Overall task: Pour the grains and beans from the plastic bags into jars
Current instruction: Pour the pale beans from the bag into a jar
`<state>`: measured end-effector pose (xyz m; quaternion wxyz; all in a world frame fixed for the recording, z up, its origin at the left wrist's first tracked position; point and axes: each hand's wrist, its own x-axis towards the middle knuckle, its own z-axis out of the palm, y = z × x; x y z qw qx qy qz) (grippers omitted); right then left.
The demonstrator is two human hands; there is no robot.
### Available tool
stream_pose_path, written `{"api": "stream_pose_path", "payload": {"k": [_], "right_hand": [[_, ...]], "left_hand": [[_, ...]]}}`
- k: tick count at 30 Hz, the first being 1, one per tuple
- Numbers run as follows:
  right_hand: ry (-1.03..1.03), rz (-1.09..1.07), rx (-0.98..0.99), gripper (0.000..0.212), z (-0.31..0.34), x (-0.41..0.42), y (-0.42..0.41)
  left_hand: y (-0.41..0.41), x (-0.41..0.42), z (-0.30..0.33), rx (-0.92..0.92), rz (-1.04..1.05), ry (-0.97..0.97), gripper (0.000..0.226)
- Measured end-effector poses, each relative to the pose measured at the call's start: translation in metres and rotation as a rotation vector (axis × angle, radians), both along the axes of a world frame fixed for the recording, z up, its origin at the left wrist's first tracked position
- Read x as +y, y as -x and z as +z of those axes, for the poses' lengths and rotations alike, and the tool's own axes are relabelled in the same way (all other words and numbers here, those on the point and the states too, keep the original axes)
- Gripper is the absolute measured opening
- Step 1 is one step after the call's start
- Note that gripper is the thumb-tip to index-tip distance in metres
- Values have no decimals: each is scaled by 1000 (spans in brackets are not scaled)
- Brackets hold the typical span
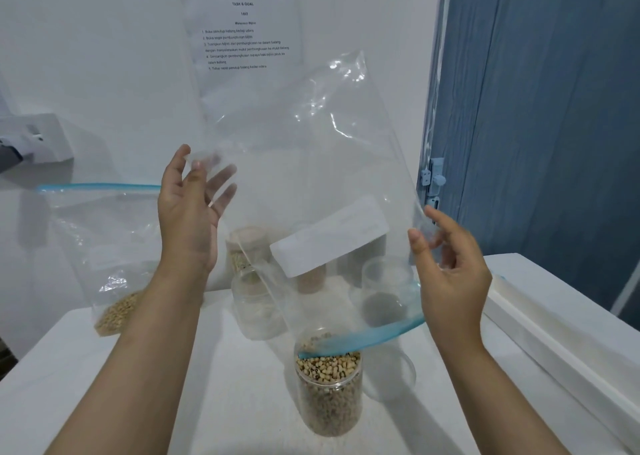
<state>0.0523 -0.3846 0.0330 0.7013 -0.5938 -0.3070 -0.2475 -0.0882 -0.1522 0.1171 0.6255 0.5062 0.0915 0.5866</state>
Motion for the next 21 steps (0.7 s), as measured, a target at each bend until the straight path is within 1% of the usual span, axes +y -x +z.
{"api": "stream_pose_path", "payload": {"k": [6,10,14,17,21], "right_hand": [[1,1,17,25,-3,-5,4],[18,-5,-2,25,-1,-5,4],[32,-14,-15,25,0,-5,5],[40,-28,-31,26,-1,-4,6],[34,-29,-12,25,-2,-4,5]], "left_hand": [[0,-2,-1,5,-40,-8,32],[2,0,-1,-41,-90,44,28],[4,2,-3,-58,-134,56,34],[5,1,-4,-46,-131,30,38],[4,1,-6,-25,-95,13,37]]}}
